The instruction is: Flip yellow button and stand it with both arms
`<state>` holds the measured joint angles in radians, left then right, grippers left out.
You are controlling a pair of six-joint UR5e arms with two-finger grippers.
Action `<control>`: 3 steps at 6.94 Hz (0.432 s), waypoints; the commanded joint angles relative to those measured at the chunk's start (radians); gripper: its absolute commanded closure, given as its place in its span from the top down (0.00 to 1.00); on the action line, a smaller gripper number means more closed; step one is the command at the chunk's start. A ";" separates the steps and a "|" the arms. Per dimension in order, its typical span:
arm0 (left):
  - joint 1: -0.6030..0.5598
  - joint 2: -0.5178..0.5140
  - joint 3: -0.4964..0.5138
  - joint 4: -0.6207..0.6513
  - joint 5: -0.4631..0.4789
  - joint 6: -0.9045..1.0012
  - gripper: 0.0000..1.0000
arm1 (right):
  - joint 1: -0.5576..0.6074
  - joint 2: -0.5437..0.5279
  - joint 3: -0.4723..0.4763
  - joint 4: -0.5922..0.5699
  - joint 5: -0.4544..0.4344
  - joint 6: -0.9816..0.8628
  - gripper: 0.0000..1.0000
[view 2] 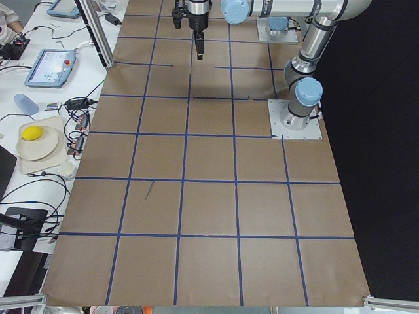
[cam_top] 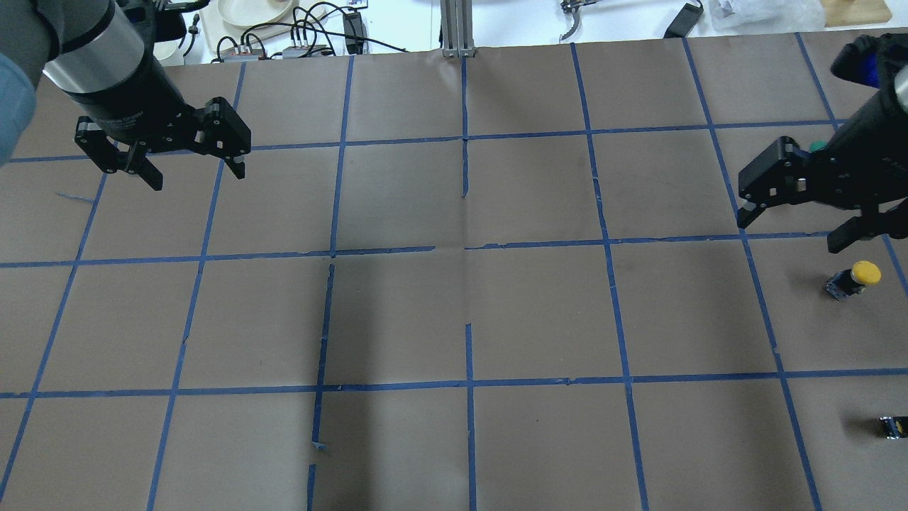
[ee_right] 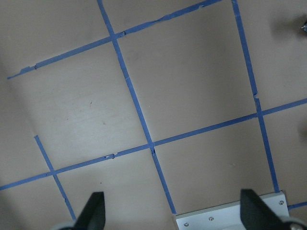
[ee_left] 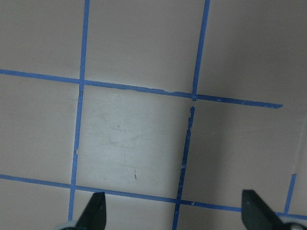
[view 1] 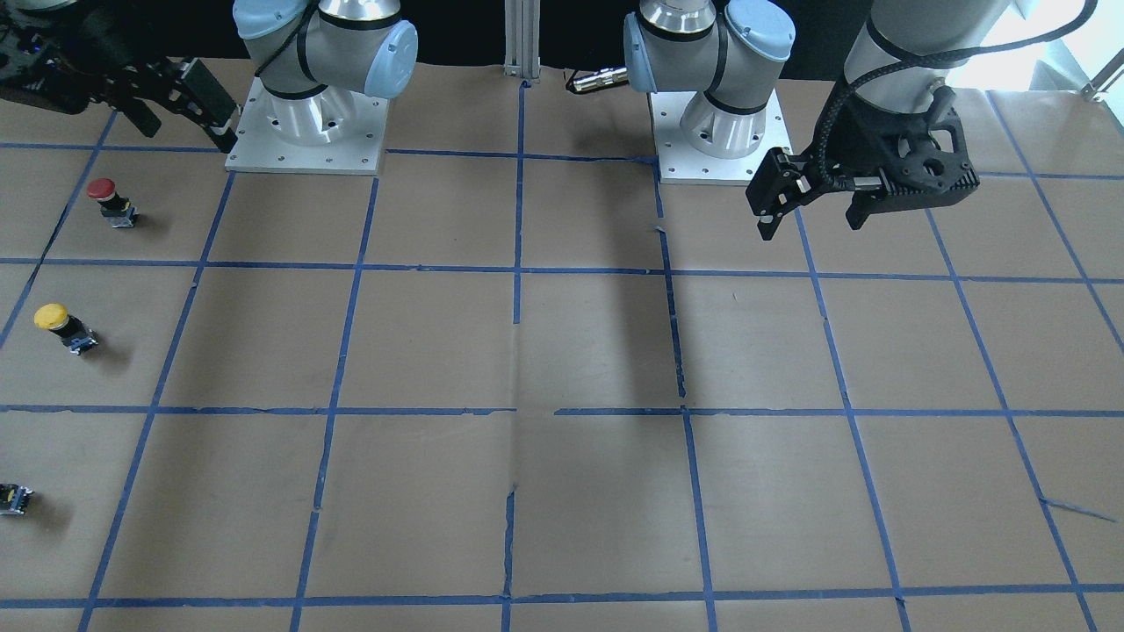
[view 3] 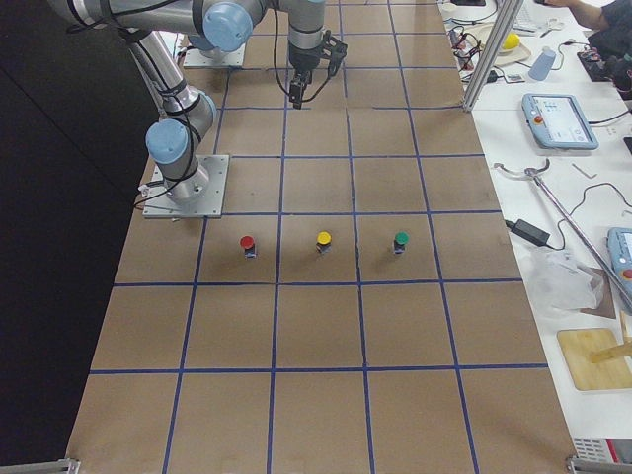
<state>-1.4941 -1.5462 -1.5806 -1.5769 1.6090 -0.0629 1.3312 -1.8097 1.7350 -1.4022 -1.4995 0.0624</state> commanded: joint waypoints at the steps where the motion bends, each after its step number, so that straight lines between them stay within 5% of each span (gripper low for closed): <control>1: 0.000 0.000 0.001 0.000 -0.001 0.000 1.00 | 0.182 -0.006 0.000 -0.001 -0.099 0.140 1.00; 3: -0.002 0.000 -0.002 -0.003 -0.001 0.000 1.00 | 0.189 -0.010 0.021 -0.006 -0.076 0.133 1.00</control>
<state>-1.4951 -1.5462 -1.5814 -1.5784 1.6078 -0.0629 1.5057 -1.8175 1.7461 -1.4050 -1.5860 0.1929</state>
